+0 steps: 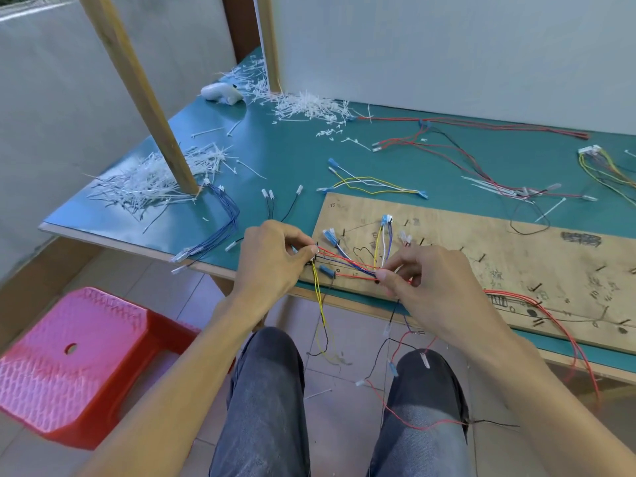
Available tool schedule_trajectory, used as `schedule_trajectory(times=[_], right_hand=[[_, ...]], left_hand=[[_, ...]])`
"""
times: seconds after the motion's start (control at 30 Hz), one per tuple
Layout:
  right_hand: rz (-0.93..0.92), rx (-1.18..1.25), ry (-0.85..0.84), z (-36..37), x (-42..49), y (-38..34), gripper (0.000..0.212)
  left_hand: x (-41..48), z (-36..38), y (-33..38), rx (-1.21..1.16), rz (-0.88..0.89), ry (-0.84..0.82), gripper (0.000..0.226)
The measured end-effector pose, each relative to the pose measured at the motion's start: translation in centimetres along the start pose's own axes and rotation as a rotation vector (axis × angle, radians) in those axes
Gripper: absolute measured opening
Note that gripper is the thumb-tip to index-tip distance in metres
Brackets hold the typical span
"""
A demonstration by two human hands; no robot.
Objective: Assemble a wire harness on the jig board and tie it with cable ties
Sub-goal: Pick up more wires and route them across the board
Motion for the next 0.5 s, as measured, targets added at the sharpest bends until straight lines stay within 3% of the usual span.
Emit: schedule_trajectory(times=[0.5], right_hand=[[0.078,-0.108,-0.008,-4.7,-3.6,1.5,0.013]], left_hand=[[1.2,-0.1,0.3,-0.075,-0.063,-0.129,0.021]])
Point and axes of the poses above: each hand's wrist, its own x-axis towards the middle knuckle, its own z-axis out of the palm, y = z × x, the point moved 1 cm from there along x, towards the middle knuckle, and after that the axes turned 7 degrees about x, right-handed, at the moved point
